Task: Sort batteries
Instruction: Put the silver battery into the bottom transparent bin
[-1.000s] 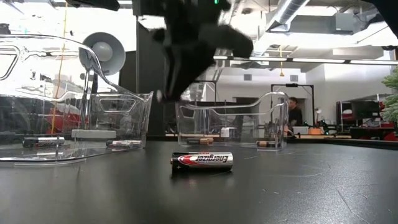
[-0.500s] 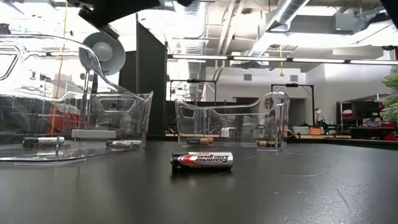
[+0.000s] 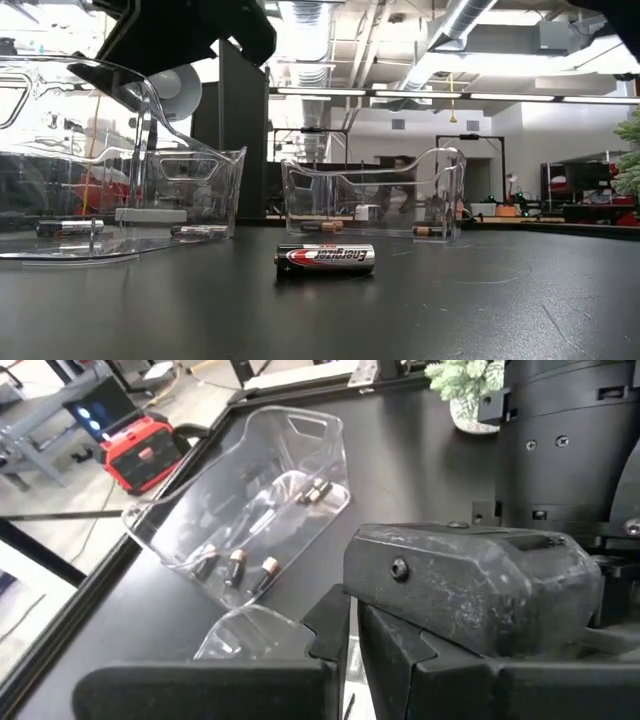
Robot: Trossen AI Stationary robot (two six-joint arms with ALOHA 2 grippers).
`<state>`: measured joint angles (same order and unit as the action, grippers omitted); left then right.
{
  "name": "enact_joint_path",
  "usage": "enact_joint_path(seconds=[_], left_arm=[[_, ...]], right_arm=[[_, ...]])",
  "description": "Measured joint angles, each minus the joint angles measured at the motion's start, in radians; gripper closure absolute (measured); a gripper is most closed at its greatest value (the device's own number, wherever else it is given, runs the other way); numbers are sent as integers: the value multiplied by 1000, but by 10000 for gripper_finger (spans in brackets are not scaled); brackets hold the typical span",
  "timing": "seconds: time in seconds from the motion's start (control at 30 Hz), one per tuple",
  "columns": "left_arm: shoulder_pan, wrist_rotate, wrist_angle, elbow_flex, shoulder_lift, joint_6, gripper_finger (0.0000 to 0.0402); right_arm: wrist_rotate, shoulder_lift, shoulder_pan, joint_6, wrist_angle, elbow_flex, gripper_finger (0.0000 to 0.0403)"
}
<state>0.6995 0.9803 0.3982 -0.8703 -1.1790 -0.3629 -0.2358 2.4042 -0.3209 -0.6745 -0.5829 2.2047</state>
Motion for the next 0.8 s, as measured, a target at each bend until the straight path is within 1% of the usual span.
enact_joint_path(seconds=[0.4, 0.43, 0.57, 0.7, 0.8], left_arm=[[0, 0, 16, 0, 0, -19, 381], [0, -14, 22, 0, 0, -24, 381], [-1, -124, 73, -5, 2, -51, 381], [-1, -160, 113, -5, 3, -92, 381], [-1, -250, 155, -5, 3, -126, 381]], right_arm=[[18, 1, -9, -7, -11, 1, 363], [18, 1, -11, -7, -9, 0, 361], [20, 7, -25, 19, -12, -2, 356], [20, 7, -36, 40, -10, 13, 355], [17, 6, -37, 47, -10, 14, 354]])
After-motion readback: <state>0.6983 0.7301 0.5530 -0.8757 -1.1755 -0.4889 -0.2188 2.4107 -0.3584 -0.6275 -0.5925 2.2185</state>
